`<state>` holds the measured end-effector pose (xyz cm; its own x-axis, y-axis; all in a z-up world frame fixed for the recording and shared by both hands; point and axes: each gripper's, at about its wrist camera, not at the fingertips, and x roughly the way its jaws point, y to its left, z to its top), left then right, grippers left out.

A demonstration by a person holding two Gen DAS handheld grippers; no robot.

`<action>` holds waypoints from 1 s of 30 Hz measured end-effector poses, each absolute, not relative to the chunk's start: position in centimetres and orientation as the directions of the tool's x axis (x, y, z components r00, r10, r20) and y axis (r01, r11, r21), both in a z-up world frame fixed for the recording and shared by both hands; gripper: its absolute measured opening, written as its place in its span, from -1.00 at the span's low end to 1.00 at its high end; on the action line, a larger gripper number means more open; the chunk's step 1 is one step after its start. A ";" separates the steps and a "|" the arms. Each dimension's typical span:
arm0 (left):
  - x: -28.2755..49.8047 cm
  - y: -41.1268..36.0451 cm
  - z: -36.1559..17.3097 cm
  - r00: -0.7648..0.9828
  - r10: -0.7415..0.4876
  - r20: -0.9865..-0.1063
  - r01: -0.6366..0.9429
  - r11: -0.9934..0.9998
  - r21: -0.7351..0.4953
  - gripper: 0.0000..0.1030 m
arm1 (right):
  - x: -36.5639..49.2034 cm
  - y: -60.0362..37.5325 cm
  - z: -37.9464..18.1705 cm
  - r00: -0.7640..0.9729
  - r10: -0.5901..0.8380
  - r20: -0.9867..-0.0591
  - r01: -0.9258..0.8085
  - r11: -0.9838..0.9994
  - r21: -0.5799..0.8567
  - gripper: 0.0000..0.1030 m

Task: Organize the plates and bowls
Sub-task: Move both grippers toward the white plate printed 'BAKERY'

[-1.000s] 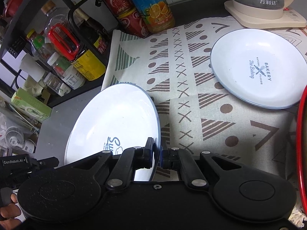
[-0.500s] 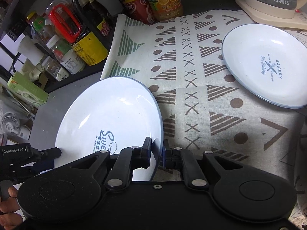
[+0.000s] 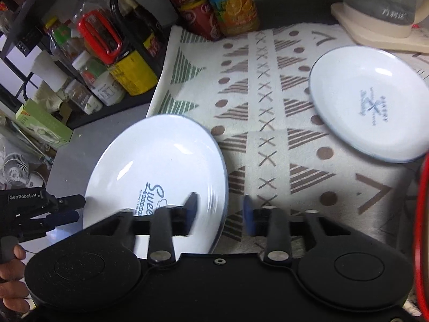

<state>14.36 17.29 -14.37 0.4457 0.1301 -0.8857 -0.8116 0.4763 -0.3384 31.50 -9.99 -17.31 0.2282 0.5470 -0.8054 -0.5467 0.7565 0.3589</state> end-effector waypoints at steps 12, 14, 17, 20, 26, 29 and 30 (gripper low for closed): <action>17.3 14.7 -11.6 0.492 0.132 -0.860 -0.740 0.583 -0.334 0.48 | 30.8 -12.0 -13.6 0.298 0.557 -0.775 -0.595 0.744 0.305 0.69; 17.7 14.0 -11.3 0.503 0.124 -0.855 -0.725 0.600 -0.339 0.50 | 30.6 -12.3 -13.1 0.316 0.545 -0.777 -0.606 0.746 0.276 0.76; 18.5 13.0 -11.0 0.511 0.114 -0.852 -0.706 0.621 -0.341 0.52 | 30.7 -13.1 -12.7 0.332 0.533 -0.778 -0.603 0.755 0.259 0.83; 19.4 11.9 -10.9 0.519 0.093 -0.849 -0.683 0.643 -0.347 0.52 | 30.8 -14.0 -12.2 0.345 0.526 -0.778 -0.594 0.764 0.253 0.84; 21.4 9.6 -11.0 0.530 0.043 -0.847 -0.634 0.684 -0.362 0.52 | 31.3 -16.4 -10.9 0.387 0.506 -0.771 -0.567 0.790 0.234 0.85; 22.7 8.4 -10.9 0.534 0.024 -0.845 -0.607 0.706 -0.363 0.52 | 31.8 -17.6 -10.1 0.408 0.508 -0.759 -0.551 0.800 0.239 0.88; 23.2 8.0 -10.9 0.535 0.018 -0.845 -0.599 0.714 -0.364 0.52 | 32.0 -18.1 -9.9 0.416 0.506 -0.756 -0.541 0.805 0.242 0.88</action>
